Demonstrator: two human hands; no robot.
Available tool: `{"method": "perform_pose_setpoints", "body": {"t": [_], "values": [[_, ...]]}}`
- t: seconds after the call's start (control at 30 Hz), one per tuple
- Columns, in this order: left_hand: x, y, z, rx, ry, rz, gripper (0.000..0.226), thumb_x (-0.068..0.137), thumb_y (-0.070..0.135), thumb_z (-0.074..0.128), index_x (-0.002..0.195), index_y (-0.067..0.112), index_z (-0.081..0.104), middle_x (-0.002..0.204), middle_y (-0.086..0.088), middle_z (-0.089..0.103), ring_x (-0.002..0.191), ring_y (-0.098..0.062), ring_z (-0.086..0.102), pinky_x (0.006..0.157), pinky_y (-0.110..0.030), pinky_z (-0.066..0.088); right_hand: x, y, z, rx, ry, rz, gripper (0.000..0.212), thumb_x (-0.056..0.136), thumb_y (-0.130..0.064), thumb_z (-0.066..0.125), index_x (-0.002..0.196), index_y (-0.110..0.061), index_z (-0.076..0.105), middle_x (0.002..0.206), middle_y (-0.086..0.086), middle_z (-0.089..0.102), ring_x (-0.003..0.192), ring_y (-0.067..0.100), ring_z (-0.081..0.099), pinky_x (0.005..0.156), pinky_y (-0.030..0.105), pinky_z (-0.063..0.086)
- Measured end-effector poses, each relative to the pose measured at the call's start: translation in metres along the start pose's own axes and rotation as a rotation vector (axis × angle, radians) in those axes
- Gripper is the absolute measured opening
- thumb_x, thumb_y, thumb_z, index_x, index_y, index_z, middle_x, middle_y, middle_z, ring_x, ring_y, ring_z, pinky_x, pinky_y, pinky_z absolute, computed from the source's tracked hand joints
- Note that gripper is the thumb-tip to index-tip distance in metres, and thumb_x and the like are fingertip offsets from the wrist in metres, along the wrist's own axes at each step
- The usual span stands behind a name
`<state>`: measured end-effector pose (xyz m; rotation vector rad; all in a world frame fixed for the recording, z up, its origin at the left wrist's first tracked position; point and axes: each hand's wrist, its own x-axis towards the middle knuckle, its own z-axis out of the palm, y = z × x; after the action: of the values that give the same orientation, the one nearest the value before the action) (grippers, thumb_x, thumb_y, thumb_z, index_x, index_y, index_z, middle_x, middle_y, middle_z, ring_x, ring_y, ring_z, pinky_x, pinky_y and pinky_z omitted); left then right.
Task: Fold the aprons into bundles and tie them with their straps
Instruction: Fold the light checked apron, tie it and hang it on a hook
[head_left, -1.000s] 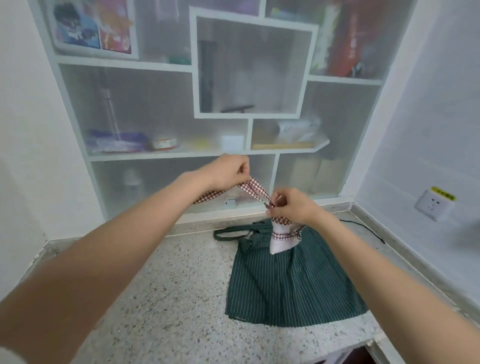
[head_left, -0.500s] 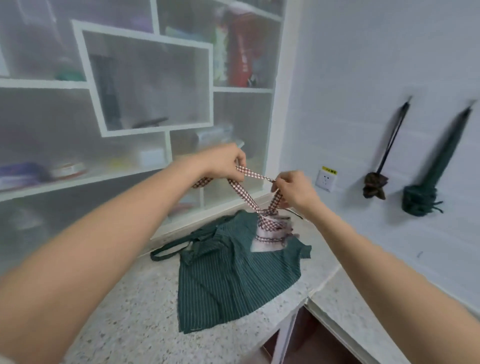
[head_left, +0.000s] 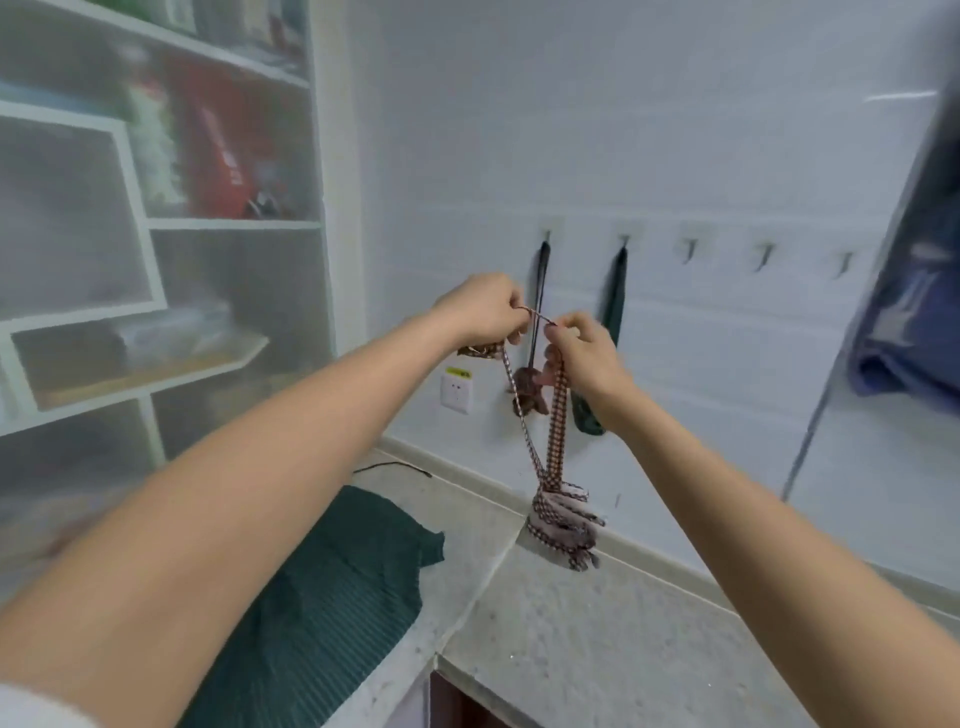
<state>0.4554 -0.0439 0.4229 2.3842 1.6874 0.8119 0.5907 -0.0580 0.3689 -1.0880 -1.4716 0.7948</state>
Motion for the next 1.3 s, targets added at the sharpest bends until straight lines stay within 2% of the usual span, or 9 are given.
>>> {"method": "perform_pose_setpoints", "body": {"t": [0.17,0.33,0.43,0.57,0.67,0.77,0.93,1.07,1.3], "values": [[0.076,0.051,0.037,-0.222,0.055,-0.08,0.013,0.09,0.014,0.053,0.084,0.008,0.062,0.076,-0.005,0.063,0.065,-0.017,0.059,0.055,-0.023,0.043,0.057,0.015,-0.092,-0.202,0.135,-0.048,0.025,0.097,-0.014,0.037,0.077,-0.008,0.052,0.062,0.006,0.045,0.054,0.019,0.046,0.059,0.037,0.055],[0.131,0.082,0.066,-0.806,-0.075,-0.189,0.014,0.093,0.013,0.052,0.08,0.014,0.057,0.072,0.001,0.067,0.068,-0.011,0.065,0.08,-0.028,0.051,0.097,0.04,-0.174,-0.301,0.122,0.001,0.02,0.094,-0.007,0.041,0.09,-0.007,0.061,0.069,0.009,0.058,0.052,0.02,0.054,0.056,0.03,0.049],[0.159,0.107,0.08,-0.932,-0.171,-0.159,0.004,0.092,0.012,0.056,0.089,0.013,0.059,0.063,0.003,0.063,0.06,-0.009,0.066,0.065,-0.024,0.057,0.119,0.041,-0.2,-0.341,0.176,-0.074,0.016,0.09,-0.007,0.048,0.101,-0.015,0.057,0.076,0.004,0.058,0.063,0.015,0.054,0.062,0.03,0.053],[0.201,0.123,0.09,-0.84,-0.189,-0.099,0.013,0.085,0.015,0.067,0.096,0.012,0.06,0.073,0.0,0.065,0.068,-0.012,0.069,0.06,-0.024,0.055,0.159,0.039,-0.221,-0.257,0.213,-0.125,0.011,0.089,-0.016,0.059,0.098,-0.014,0.055,0.075,0.002,0.053,0.063,0.012,0.051,0.06,0.028,0.05],[0.232,0.116,0.098,-0.75,-0.218,-0.058,0.009,0.085,0.012,0.068,0.09,0.012,0.06,0.078,-0.003,0.069,0.075,-0.017,0.07,0.077,-0.032,0.058,0.192,0.042,-0.234,-0.196,0.232,-0.163,0.013,0.085,-0.006,0.063,0.082,-0.014,0.053,0.069,0.001,0.052,0.058,0.011,0.051,0.055,0.023,0.043],[0.266,0.109,0.108,-0.62,-0.046,-0.003,0.005,0.087,0.013,0.066,0.089,0.009,0.065,0.08,-0.005,0.07,0.073,-0.018,0.066,0.084,-0.037,0.054,0.22,0.048,-0.239,-0.187,0.256,-0.211,0.019,0.082,-0.004,0.067,0.072,-0.015,0.055,0.068,-0.002,0.055,0.064,0.012,0.054,0.055,0.018,0.044],[0.314,0.106,0.131,-0.35,0.319,0.123,0.007,0.086,0.009,0.058,0.088,0.009,0.066,0.081,-0.005,0.062,0.073,-0.018,0.061,0.065,-0.021,0.046,0.259,0.063,-0.235,-0.66,0.461,-0.304,0.01,0.087,-0.024,0.063,0.084,-0.015,0.066,0.086,-0.003,0.061,0.085,0.016,0.058,0.069,0.031,0.045],[0.331,0.103,0.145,-0.185,0.372,0.21,0.011,0.087,0.009,0.052,0.092,0.01,0.062,0.087,-0.004,0.06,0.084,-0.023,0.058,0.073,-0.033,0.049,0.272,0.077,-0.233,-1.038,0.549,-0.382,0.015,0.093,-0.019,0.049,0.101,-0.014,0.061,0.102,0.006,0.054,0.099,0.024,0.049,0.062,0.031,0.035],[0.337,0.099,0.169,0.006,0.39,0.317,0.011,0.089,0.019,0.054,0.099,0.018,0.056,0.094,0.0,0.063,0.091,-0.022,0.058,0.091,-0.039,0.038,0.271,0.101,-0.233,-1.141,0.538,-0.4,0.014,0.094,-0.018,0.045,0.1,-0.012,0.057,0.097,0.005,0.054,0.087,0.027,0.052,0.059,0.03,0.038]]}}
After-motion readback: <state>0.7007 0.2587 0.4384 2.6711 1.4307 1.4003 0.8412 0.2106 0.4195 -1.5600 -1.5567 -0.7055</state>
